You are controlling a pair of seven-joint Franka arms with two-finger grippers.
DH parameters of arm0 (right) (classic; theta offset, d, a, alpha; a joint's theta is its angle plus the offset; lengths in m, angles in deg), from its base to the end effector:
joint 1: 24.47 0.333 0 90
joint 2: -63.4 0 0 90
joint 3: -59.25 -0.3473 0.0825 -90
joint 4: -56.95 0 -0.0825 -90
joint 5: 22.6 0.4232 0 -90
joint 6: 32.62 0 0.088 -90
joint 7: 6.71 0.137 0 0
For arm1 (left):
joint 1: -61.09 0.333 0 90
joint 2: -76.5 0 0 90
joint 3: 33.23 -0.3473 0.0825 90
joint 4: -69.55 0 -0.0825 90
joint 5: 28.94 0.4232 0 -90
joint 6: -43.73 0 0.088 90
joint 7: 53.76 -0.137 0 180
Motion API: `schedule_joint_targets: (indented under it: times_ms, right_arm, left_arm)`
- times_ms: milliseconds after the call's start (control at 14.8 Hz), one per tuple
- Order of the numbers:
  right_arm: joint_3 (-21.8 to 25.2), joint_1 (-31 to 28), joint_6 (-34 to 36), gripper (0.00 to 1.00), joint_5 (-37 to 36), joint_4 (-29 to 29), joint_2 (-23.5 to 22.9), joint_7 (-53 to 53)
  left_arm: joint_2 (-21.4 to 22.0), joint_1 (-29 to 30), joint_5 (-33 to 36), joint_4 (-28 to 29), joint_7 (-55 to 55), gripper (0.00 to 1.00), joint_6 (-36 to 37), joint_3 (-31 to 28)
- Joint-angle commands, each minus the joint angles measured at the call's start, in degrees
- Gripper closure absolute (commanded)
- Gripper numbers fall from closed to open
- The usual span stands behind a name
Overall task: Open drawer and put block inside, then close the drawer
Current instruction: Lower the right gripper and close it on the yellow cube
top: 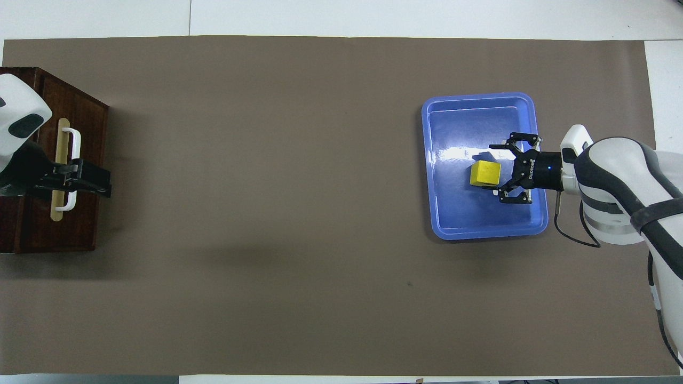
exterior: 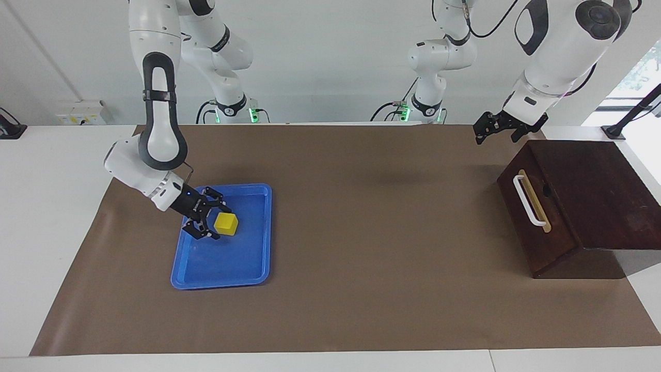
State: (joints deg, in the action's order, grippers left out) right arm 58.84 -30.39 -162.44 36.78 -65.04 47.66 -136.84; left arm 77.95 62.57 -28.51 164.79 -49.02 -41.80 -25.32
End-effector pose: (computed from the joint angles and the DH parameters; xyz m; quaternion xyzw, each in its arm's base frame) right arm 0.6066 -0.0163 0.2556 -0.7060 -0.6078 -0.3092 0.1911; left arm 0.5653 -0.0635 0.5883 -0.9973 0.0145 0.0713 0.0125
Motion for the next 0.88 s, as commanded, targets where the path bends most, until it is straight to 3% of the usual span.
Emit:
schedule_joint_targets:
  times_ms: [0,67,202,808]
  right_arm:
    - [-0.3,-0.2,-1.3,0.13,1.5,-0.2,-0.3,-2.1]
    - [-0.3,-0.2,-1.4,0.32,1.5,-0.2,-0.3,-2.1]
    - [-0.3,-0.2,-2.0,1.0,1.4,-0.2,-0.3,-2.2]
    - [-0.3,-0.1,-1.8,1.0,1.5,0.3,-0.3,-1.3]
  left_arm:
    - [0.7,-0.2,-0.4,0.2,-0.3,0.0,0.9,-0.4]
    - [0.7,-0.2,-0.5,0.2,-0.3,0.0,0.9,-0.4]
    - [0.7,-0.2,-0.5,0.2,-0.3,0.0,0.9,-0.4]
    - [0.7,-0.6,-0.5,0.2,-0.2,0.0,0.9,-0.4]
